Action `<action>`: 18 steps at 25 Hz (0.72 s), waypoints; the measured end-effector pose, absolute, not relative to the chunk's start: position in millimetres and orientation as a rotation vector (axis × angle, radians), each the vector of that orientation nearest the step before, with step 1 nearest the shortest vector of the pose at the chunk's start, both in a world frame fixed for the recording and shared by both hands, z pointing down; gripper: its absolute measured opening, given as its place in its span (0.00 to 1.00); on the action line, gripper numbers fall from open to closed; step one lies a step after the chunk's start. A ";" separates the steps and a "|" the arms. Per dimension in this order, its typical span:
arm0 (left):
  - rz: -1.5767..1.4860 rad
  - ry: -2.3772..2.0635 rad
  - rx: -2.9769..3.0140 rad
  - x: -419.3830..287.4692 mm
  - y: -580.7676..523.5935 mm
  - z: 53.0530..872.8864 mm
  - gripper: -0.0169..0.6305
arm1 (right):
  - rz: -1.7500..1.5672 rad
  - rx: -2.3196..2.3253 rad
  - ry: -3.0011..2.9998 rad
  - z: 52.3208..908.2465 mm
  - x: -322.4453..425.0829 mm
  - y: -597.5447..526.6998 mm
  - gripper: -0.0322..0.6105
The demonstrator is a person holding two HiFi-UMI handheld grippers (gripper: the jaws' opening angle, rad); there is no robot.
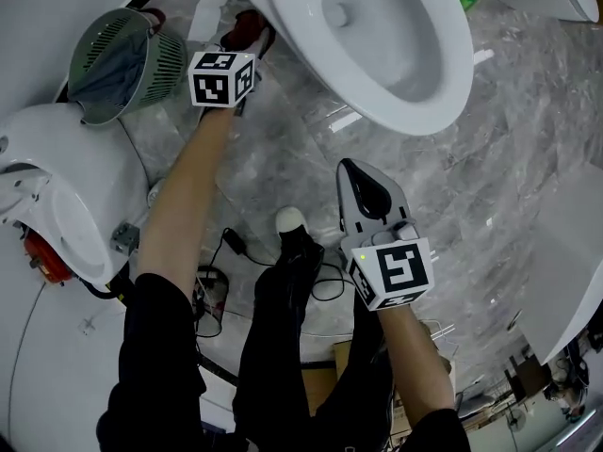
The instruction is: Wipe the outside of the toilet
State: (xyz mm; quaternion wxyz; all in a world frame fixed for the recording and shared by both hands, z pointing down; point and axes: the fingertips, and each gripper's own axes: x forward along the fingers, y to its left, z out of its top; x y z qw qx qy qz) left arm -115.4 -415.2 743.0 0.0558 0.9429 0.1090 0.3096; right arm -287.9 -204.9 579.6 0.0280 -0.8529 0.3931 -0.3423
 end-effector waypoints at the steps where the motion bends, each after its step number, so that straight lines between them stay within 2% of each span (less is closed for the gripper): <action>1: 0.935 0.352 2.861 -116.4 -411.0 744.5 0.21 | -1.073 -2.632 1.199 585.6 -289.0 -199.0 0.06; 18: 0.959 0.377 2.825 -157.5 -345.7 754.1 0.19 | -1.136 -2.603 1.189 600.5 -304.5 -148.9 0.05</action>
